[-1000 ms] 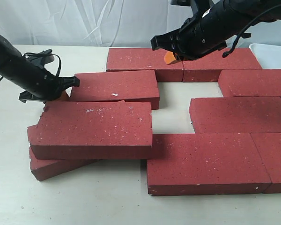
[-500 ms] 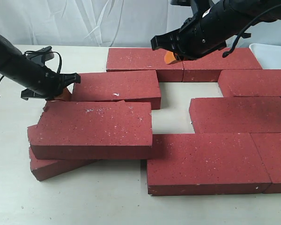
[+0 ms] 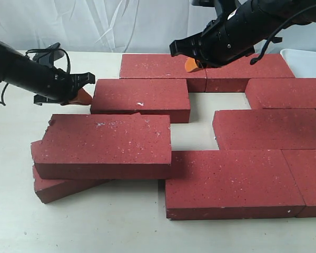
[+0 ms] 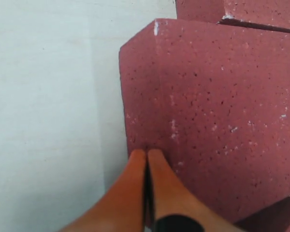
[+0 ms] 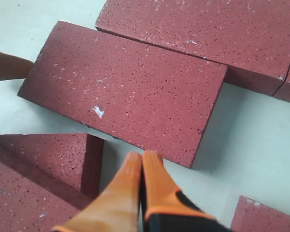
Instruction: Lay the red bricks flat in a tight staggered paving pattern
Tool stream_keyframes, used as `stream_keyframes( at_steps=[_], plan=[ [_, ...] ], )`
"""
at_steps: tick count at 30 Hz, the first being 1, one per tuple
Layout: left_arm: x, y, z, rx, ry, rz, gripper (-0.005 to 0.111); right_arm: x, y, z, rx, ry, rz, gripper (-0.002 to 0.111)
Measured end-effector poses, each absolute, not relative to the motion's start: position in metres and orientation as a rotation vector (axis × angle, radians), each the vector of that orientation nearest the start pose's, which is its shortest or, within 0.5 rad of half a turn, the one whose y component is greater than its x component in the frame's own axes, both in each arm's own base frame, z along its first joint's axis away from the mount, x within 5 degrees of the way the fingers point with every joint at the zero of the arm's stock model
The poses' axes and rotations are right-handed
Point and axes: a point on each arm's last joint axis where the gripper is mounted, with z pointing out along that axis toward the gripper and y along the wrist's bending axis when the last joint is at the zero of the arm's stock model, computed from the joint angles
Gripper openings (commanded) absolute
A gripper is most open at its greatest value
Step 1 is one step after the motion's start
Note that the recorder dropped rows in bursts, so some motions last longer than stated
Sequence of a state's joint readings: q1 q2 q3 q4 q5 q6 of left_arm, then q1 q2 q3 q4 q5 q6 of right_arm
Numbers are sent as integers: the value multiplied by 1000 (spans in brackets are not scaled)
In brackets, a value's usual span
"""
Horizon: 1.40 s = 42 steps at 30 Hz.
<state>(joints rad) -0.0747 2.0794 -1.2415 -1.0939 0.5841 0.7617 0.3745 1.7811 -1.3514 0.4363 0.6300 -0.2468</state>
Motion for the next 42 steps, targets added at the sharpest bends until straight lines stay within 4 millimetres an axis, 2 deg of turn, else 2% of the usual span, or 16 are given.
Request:
stream_keyframes(
  at_steps=[8, 14, 19, 23, 28, 32, 42],
  plan=[
    [405, -69, 128, 8, 2631, -754, 0, 357, 165, 257, -436, 2496, 515, -1],
    [413, -53, 145, -31, 2677, -648, 0, 357, 165, 257, -439, 2502, 516, -1],
    [416, -51, 151, -44, 2737, -529, 0, 357, 165, 257, -439, 2502, 516, -1],
    [417, -65, 154, 3, 2741, -506, 0, 357, 165, 257, -439, 2502, 516, -1],
    [414, -92, 140, 53, 2767, -536, 0, 357, 165, 257, -433, 2502, 525, -1],
    [413, -108, 140, 72, 2751, -557, 0, 357, 165, 257, -433, 2502, 525, -1],
    [413, -117, 142, 9, 2730, -633, 0, 357, 165, 257, -433, 2502, 525, -1]
  ],
)
